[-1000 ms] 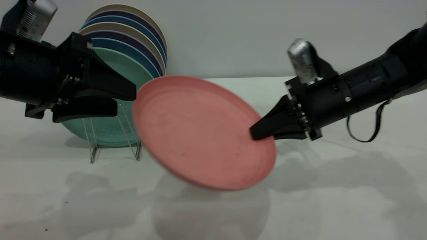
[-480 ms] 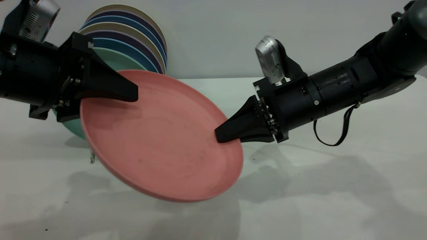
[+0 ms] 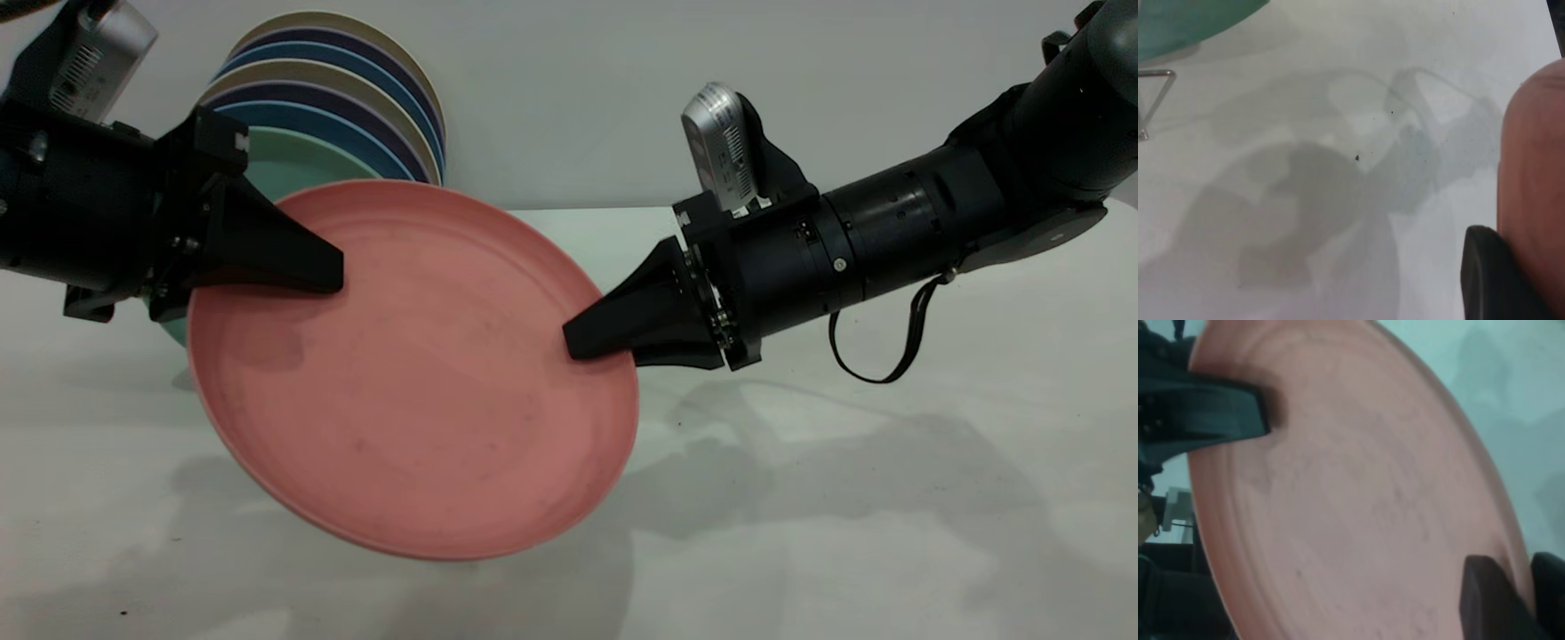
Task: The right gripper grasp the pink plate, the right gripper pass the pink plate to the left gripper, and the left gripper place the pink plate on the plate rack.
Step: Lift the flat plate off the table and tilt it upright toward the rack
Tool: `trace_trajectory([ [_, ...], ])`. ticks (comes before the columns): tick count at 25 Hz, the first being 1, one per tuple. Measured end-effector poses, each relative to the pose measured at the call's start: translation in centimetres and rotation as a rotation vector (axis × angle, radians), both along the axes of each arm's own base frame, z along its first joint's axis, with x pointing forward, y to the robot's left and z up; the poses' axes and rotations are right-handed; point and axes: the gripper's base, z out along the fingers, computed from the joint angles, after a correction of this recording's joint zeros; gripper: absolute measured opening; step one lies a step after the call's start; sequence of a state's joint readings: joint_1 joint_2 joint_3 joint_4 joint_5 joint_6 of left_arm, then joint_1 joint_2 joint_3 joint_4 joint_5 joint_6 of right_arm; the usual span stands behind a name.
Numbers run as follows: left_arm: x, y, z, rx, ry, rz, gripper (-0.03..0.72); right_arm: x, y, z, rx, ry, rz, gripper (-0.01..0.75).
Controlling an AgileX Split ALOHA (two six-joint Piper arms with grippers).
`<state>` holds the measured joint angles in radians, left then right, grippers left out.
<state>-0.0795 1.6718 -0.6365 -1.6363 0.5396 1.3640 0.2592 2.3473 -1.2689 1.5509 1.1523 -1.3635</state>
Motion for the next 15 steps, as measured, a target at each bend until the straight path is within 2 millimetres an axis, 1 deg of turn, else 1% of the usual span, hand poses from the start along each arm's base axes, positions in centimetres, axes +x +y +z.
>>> trace_trajectory([
  [1, 0.0, 0.0, 0.0, 0.005, -0.003, -0.002, 0.128, 0.0, 0.0, 0.0, 0.002, 0.001, -0.002, 0.203],
  [4, 0.0, 0.0, 0.0, 0.015, -0.016, -0.014, 0.11, 0.1, 0.0, 0.1, 0.007, 0.003, -0.01, 0.379],
  [6, 0.0, 0.0, 0.0, 0.023, -0.026, -0.022, 0.099, 0.1, 0.0, 0.1, 0.009, 0.018, -0.02, 0.518],
  [8, 0.0, 0.1, 0.0, 0.03, -0.034, -0.029, 0.099, 0.4, -0.4, 0.3, 0.008, 0.032, -0.038, 0.632],
  [9, 0.0, 0.1, -0.1, 0.038, -0.039, -0.03, 0.099, 0.6, -0.9, 0.6, 0.008, 0.036, -0.052, 0.677],
  [11, 0.1, 0.3, -0.2, 0.067, -0.049, -0.024, 0.099, 1.1, -2.2, 1.5, 0.002, 0.034, -0.078, 0.714],
  [13, 0.3, 0.5, -0.4, 0.107, -0.063, -0.019, 0.099, 1.6, -3.6, 2.7, -0.012, 0.021, -0.097, 0.716],
  [15, 0.4, 0.9, -0.5, 0.156, -0.08, -0.014, 0.099, 1.8, -4.7, 3.9, -0.031, 0.007, -0.099, 0.707],
])
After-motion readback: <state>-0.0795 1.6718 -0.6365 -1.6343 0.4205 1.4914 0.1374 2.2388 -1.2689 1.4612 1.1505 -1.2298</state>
